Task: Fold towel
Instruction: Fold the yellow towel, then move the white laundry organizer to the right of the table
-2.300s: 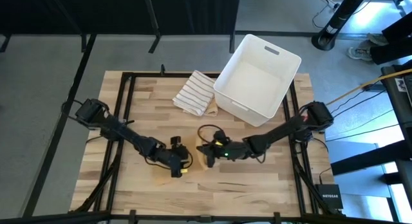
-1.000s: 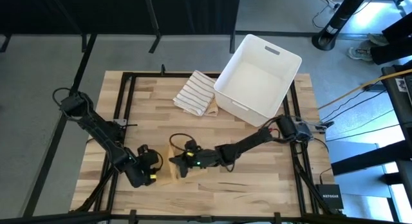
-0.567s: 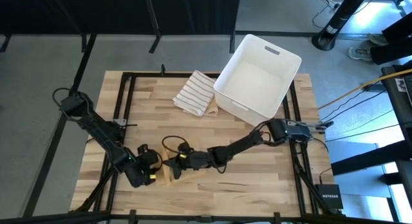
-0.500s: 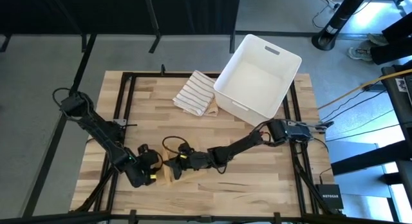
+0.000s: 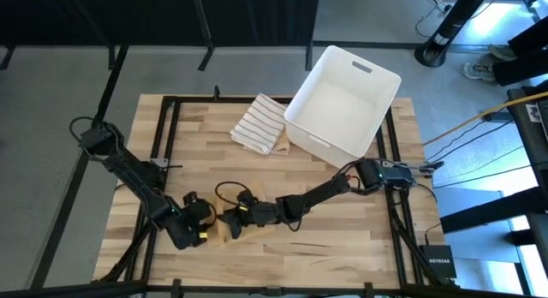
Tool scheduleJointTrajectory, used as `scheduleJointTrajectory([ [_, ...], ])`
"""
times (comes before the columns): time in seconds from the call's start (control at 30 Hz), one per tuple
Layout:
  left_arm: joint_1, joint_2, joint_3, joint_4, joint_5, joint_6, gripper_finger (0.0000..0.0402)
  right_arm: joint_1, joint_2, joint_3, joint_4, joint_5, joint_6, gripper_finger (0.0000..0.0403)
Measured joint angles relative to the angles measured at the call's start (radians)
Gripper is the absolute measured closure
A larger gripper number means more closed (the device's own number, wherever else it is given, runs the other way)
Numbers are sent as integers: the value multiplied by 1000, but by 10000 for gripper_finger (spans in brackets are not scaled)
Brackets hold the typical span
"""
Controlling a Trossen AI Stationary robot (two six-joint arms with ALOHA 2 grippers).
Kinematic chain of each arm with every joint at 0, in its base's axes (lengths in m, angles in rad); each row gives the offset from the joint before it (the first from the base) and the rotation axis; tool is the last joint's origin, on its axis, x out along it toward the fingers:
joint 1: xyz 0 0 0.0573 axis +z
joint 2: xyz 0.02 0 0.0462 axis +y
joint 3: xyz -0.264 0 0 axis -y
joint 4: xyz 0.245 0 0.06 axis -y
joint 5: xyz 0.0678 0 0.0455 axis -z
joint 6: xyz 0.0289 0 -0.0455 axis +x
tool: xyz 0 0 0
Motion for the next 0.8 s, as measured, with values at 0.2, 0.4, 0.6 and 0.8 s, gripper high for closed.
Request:
scheduleJointTrajectory([
  [0.2,-1,-59,53,-103,87,-7,210,0,0,0,0,-5,-1,246],
  [0.4,-24,-169,112,-209,235,-25,210,0,0,0,2,-33,-76,208],
  [0.6,-50,-261,135,-195,52,52,210,-14,-45,0,-59,-186,-245,204],
  [0.8,-24,-198,69,-87,-185,175,210,-6,-104,2,-415,-250,-575,204],
])
